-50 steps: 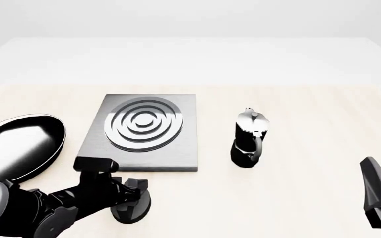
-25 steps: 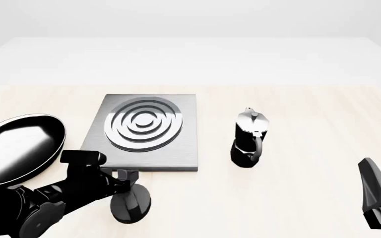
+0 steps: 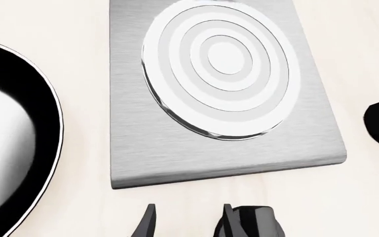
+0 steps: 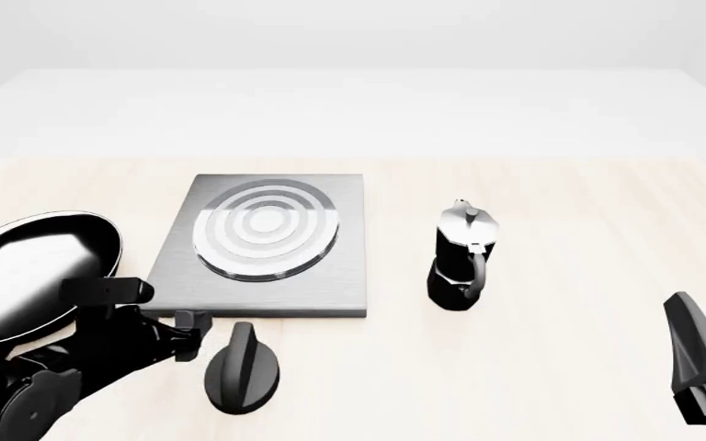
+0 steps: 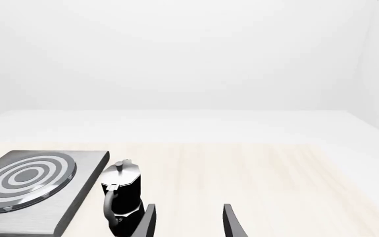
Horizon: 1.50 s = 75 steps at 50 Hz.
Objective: Turn on the stove.
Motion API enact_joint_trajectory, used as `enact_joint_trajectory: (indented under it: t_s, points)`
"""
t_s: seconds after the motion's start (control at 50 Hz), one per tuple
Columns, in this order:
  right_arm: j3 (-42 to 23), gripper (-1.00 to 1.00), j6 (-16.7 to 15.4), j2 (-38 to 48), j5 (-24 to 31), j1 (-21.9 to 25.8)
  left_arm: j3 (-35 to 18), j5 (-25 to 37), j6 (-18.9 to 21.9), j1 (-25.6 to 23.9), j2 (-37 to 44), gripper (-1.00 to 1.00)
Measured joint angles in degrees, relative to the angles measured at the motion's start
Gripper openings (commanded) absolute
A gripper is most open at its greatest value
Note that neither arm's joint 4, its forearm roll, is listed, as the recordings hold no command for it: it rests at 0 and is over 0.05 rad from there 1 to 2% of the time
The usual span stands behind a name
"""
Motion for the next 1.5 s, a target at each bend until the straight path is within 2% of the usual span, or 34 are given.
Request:
enact_joint_trajectory:
  t_s: [0.34,0.82,1.26,1.5]
  points:
    - [0.06,1.0,-0.63,0.0,-0.47,0.09,1.13,12.04,5.79,2.85,-18.63,1.0]
    - [0.03,1.0,-1.31,-0.01,-1.1,0.19,4.25,29.18,7.05,5.57,-43.89,1.0]
    - [-0.18,1.0,-1.73,-0.01,-1.85,0.17,3.04,50.13,10.84,8.46,-69.45,1.0]
    - [-0.17,1.0,-1.73,-0.01,-2.0,0.16,1.63,57.06,11.08,10.13,-77.27,1.0]
